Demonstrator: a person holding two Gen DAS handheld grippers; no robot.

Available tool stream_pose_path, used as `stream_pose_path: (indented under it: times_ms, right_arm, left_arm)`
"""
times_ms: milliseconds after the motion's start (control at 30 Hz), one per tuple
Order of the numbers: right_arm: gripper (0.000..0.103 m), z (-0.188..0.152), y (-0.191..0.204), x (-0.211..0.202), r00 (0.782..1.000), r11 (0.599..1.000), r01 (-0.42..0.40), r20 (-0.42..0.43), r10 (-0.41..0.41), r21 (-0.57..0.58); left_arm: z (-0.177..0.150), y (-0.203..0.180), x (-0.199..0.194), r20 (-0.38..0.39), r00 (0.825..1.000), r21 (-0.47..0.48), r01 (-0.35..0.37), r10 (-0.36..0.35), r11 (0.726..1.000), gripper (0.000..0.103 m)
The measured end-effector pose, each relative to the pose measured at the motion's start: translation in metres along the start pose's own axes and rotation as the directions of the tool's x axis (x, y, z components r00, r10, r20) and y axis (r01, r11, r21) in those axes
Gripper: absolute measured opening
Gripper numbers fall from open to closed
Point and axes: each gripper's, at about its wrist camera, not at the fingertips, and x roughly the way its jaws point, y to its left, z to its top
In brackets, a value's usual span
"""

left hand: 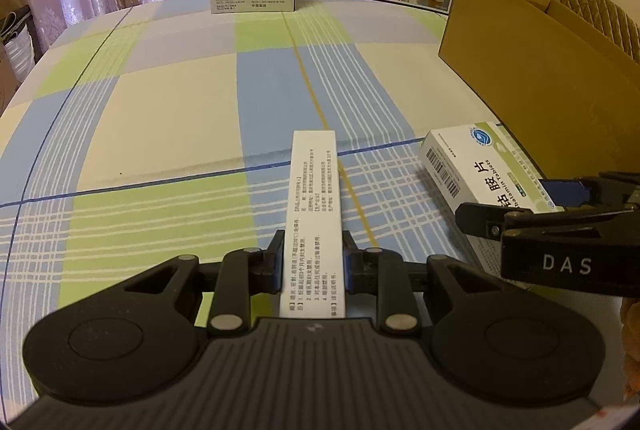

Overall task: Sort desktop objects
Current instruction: 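Lift both boxes and carry them toward the cardboard box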

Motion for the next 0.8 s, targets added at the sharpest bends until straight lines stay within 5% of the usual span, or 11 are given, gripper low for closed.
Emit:
stream_pose_path:
  times_ms: [433,800]
  right_arm:
    - [0.068,-0.006,-0.001,-0.025,0.999,1.0,-0.021,0.03,0.021,-0.017]
    - [0.068,-0.006,-0.009,-0.101,0.995,0.999,-0.033,0.097,0.031,0.026]
  left_arm:
    - [-0.004,-0.004,-0.011,0.017,1.0,-0.024,0.016,-0.015,1.0,0.022]
    - [-0.01,-0.031,-0.07,0.066,0.998,-0.053,0.007,-0.003,0.999,0.022]
